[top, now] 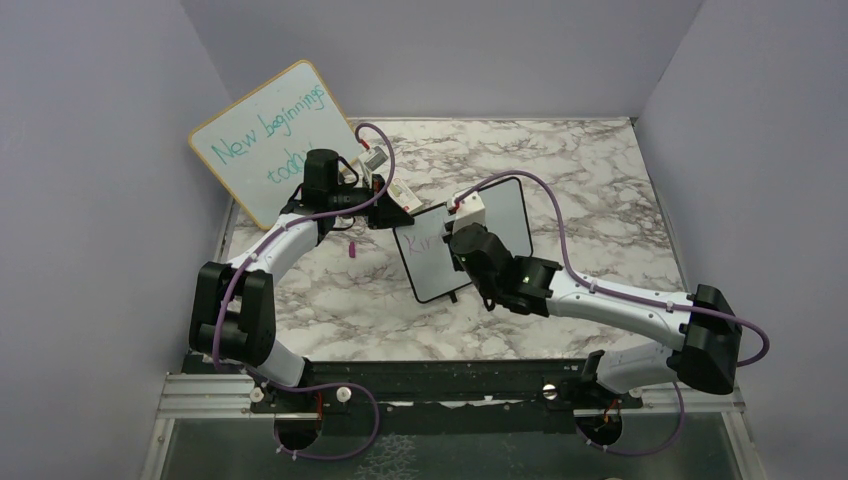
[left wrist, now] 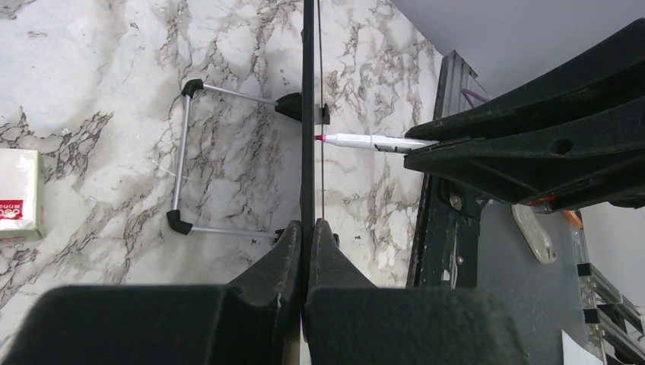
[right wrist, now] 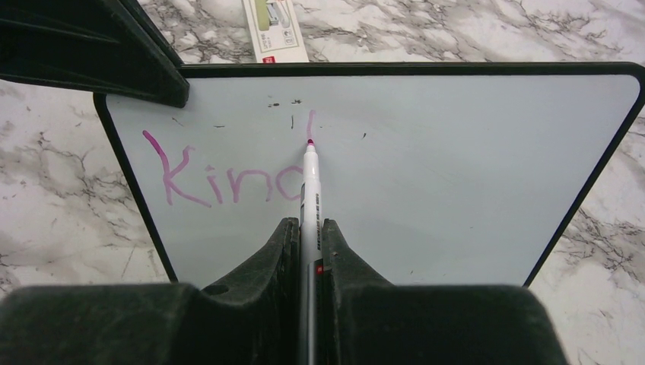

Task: Write a sentence on the whiteboard

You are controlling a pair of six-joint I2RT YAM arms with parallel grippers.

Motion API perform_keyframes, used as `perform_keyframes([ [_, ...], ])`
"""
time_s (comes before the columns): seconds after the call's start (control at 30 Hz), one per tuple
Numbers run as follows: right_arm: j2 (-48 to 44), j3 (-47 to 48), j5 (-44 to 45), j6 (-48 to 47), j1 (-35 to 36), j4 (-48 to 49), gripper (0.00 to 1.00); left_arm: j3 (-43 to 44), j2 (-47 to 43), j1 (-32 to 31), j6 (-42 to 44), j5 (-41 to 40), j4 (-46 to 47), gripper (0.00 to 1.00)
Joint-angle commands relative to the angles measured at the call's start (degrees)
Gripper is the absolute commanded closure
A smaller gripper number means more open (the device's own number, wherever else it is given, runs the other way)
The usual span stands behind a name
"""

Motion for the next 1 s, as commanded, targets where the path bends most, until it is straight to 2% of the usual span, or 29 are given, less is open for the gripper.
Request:
perform_keyframes([
  [0.0, 0.7, 0.3, -1.1, 2.2, -0.3, -3.2, 1.0, -0.1, 1.6, -0.4, 1.0, 0.3, -2.8, 1.0],
  [0.97, -1.0, -4.1, -3.2, 6.7, -0.3, -6.2, 1.0, 0.0, 1.7, -0.4, 1.2, 0.1, -4.2, 1.0],
])
